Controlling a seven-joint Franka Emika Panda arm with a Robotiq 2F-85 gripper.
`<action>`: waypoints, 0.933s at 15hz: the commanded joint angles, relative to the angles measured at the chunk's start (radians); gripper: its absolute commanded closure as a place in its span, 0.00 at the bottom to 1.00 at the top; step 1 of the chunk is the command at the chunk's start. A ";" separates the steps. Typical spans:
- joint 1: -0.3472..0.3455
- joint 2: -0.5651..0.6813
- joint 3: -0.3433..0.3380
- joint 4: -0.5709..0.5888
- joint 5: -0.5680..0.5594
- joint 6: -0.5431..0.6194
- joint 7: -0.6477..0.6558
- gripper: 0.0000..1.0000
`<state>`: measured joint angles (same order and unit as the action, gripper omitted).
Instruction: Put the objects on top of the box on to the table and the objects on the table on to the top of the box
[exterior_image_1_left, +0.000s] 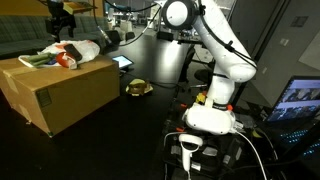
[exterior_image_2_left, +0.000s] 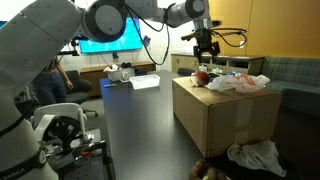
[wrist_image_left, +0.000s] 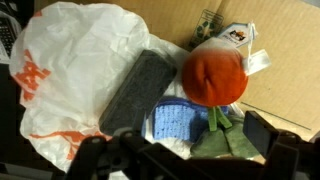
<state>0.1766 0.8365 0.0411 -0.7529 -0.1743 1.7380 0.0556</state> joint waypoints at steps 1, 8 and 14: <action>-0.049 -0.120 0.005 -0.167 0.009 0.038 -0.038 0.00; -0.118 -0.329 0.015 -0.499 0.012 0.069 -0.101 0.00; -0.127 -0.531 0.007 -0.771 0.045 0.102 -0.089 0.00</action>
<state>0.0584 0.4520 0.0451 -1.3324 -0.1683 1.7977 -0.0281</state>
